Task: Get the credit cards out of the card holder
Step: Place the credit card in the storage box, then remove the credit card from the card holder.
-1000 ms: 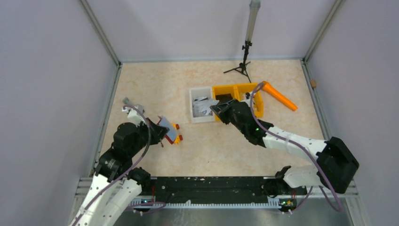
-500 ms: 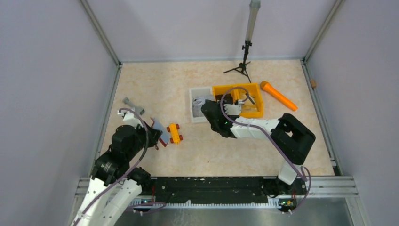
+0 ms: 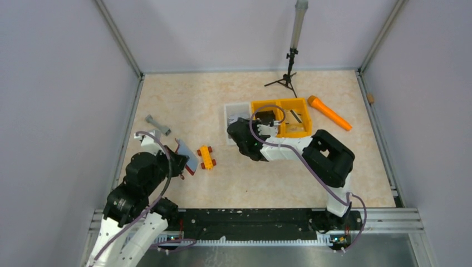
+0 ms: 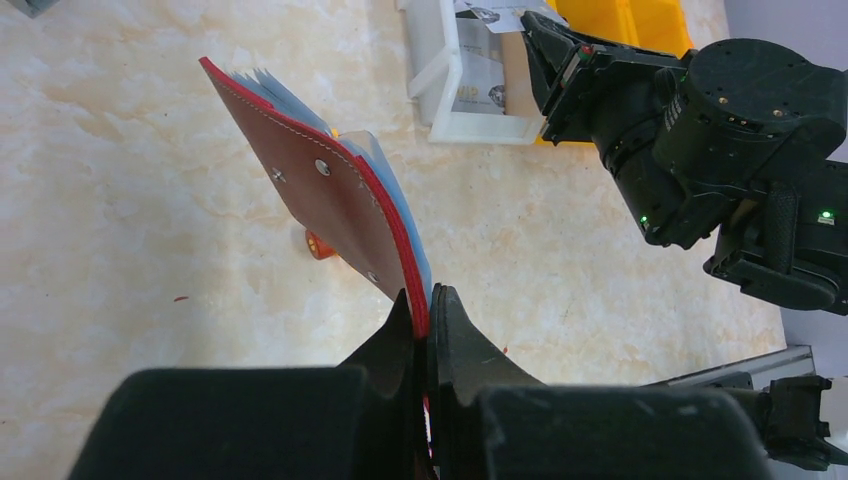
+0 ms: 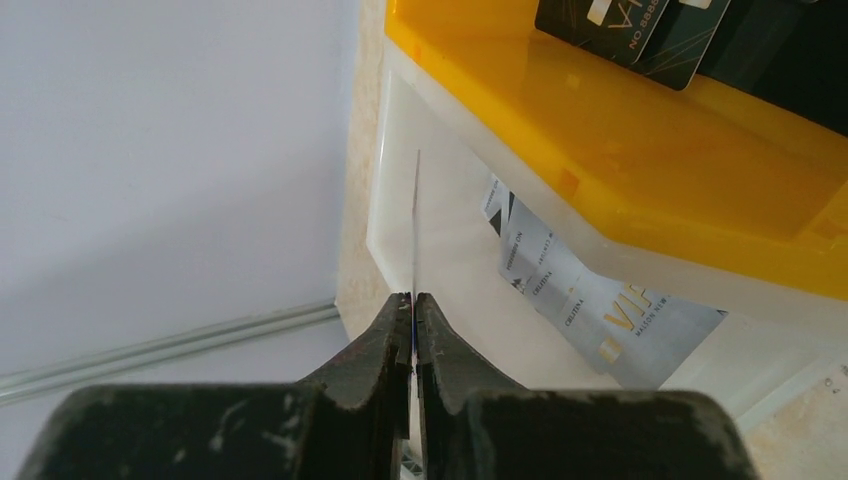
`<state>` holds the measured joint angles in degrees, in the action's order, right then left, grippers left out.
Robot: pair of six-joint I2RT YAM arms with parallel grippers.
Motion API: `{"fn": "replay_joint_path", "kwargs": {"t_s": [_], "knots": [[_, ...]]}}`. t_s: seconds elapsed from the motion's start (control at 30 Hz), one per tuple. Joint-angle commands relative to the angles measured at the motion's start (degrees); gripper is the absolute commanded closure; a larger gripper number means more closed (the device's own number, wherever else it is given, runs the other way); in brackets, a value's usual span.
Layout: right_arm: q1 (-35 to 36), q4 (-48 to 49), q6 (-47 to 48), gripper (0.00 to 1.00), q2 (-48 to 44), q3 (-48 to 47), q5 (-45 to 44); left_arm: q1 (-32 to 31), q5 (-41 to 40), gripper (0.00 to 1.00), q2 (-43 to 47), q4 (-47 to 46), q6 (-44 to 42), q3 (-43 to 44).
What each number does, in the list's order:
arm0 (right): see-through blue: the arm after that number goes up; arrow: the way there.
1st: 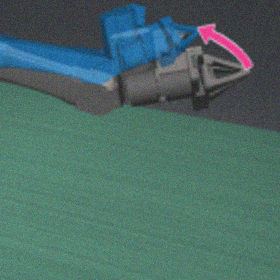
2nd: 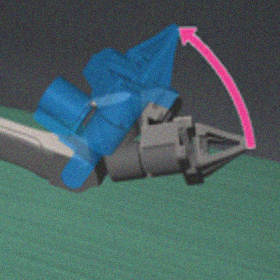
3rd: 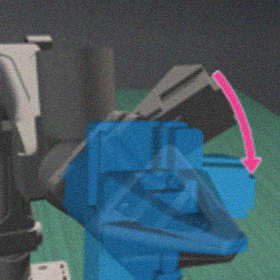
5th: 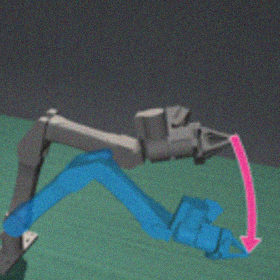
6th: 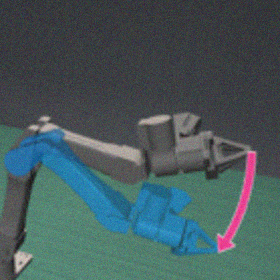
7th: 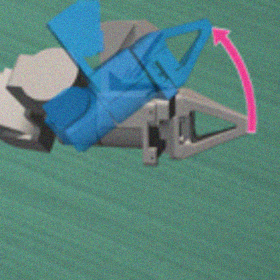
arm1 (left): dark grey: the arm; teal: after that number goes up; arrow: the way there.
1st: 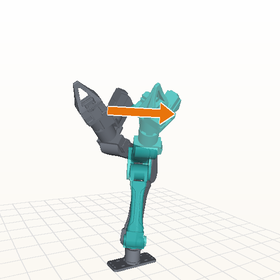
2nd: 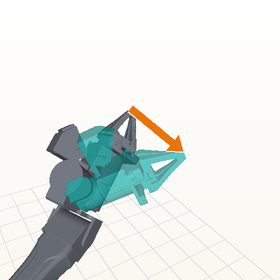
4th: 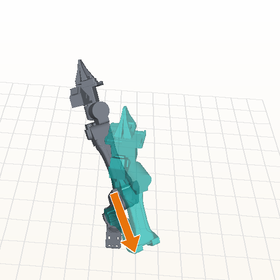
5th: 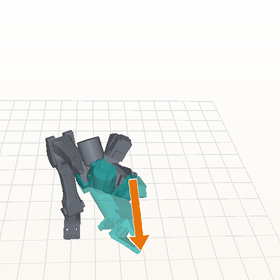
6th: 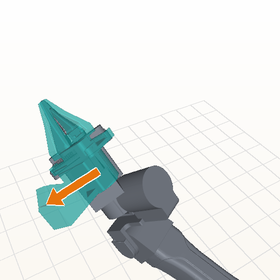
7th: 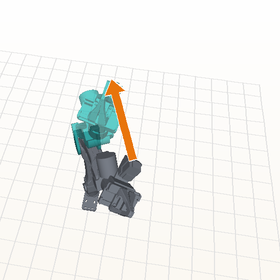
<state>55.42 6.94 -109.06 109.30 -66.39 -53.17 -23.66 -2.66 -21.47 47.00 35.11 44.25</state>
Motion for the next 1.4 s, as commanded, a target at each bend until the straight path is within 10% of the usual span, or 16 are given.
{"fn": "replay_joint_path", "kwargs": {"t_s": [0.0,0.4,0.53,0.67,1.1,1.37], "knots": [[1.0,0.0,-1.6,0.89,1.0,-2.5,-3.8,0.2,-0.9,1.0,1.4,-1.1,-0.9,2.6],[1.8,6.4,3.5,0.52,-4.4,2.6,-4.0,0.3,0.3,1.0,1.7,-1.3,-0.1,2.4],[1.7,23.1,30.1,0.46,-11.5,9.8,-0.6,0.3,9.1,1.0,1.6,-6.1,-0.2,0.4],[-1.1,39.8,49.4,0.07,-21.1,23.0,15.6,0.3,17.5,1.0,-0.2,-10.8,0.6,-1.4],[-12.3,20.0,61.8,0.01,-54.3,38.1,66.6,0.2,43.8,1.0,-5.9,-42.8,15.6,-10.6],[-13.5,18.1,43.5,0.01,-69.8,47.0,64.0,0.2,43.4,1.0,-10.3,-62.3,25.1,-12.9]]}}
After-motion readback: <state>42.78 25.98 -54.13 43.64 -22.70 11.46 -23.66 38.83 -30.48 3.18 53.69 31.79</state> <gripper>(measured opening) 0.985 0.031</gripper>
